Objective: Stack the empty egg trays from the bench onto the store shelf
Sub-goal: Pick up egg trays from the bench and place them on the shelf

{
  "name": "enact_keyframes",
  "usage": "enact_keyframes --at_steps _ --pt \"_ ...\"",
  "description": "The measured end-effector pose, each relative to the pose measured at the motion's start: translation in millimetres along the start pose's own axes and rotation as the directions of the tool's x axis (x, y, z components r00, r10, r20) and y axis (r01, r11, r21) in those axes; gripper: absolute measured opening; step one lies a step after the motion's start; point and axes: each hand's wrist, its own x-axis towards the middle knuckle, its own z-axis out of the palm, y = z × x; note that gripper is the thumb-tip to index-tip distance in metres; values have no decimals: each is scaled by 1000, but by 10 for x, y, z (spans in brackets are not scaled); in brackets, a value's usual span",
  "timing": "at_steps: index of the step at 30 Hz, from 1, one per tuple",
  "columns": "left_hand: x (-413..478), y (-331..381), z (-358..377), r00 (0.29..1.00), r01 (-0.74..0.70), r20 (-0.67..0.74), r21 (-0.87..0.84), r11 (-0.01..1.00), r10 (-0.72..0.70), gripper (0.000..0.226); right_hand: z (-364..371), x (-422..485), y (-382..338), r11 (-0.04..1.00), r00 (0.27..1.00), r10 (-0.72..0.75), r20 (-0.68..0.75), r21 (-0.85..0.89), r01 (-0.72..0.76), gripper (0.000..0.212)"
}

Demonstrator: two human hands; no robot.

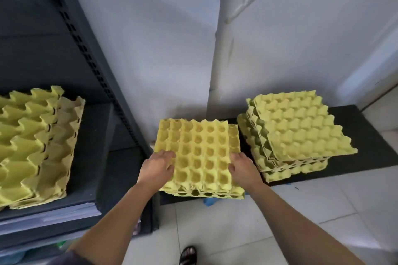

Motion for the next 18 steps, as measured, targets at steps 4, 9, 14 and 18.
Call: enact_keyframes --at_steps 4,9,14,18 --pt "384 -264 385 975 203 96 -12 979 -201 55 409 324 106 984 986 133 100 108 -143 49" --pt "657 -491 828 917 385 147 -73 920 -372 75 809 614 152 917 940 312 135 214 -335 61" --pt "806 -584 961 791 593 118 -391 704 -600 98 928 706 193 899 925 380 11 234 -372 44" --pt "861 -623 892 766 623 152 -414 664 -624 66 852 741 179 840 921 390 -5 411 -353 48"
